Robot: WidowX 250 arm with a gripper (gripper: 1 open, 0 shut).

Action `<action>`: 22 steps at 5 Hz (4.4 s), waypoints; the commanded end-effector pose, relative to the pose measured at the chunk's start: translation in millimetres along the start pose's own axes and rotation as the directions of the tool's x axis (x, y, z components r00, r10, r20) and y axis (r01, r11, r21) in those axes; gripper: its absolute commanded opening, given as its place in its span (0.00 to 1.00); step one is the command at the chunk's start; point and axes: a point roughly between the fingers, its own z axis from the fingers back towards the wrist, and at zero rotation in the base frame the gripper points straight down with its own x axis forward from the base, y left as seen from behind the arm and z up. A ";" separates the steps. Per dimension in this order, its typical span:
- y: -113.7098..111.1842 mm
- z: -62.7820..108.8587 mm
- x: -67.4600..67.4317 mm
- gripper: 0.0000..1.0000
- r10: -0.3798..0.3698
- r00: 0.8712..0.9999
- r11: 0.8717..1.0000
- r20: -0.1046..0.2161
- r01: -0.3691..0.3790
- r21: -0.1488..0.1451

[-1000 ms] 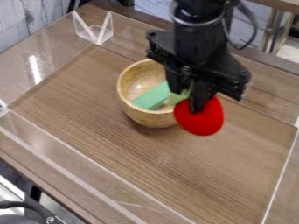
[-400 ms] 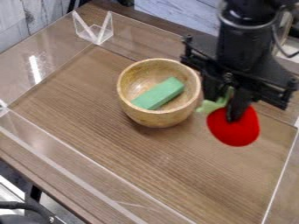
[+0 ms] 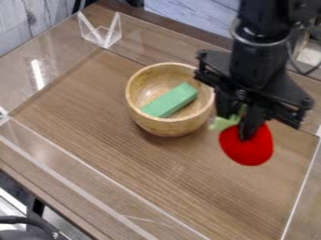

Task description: Move the red fruit to the left

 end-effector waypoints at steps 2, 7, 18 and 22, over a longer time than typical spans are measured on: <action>2.9 3.7 10.2 0.00 -0.042 0.999 0.999 0.019 0.042 -0.029; 101.7 24.3 4.3 0.00 0.111 0.993 0.994 0.050 -0.110 -0.008; 228.2 42.0 -4.2 0.00 0.605 0.791 0.784 0.091 -0.612 0.107; 232.7 43.7 -15.0 0.00 0.528 0.849 0.836 0.029 -0.525 0.157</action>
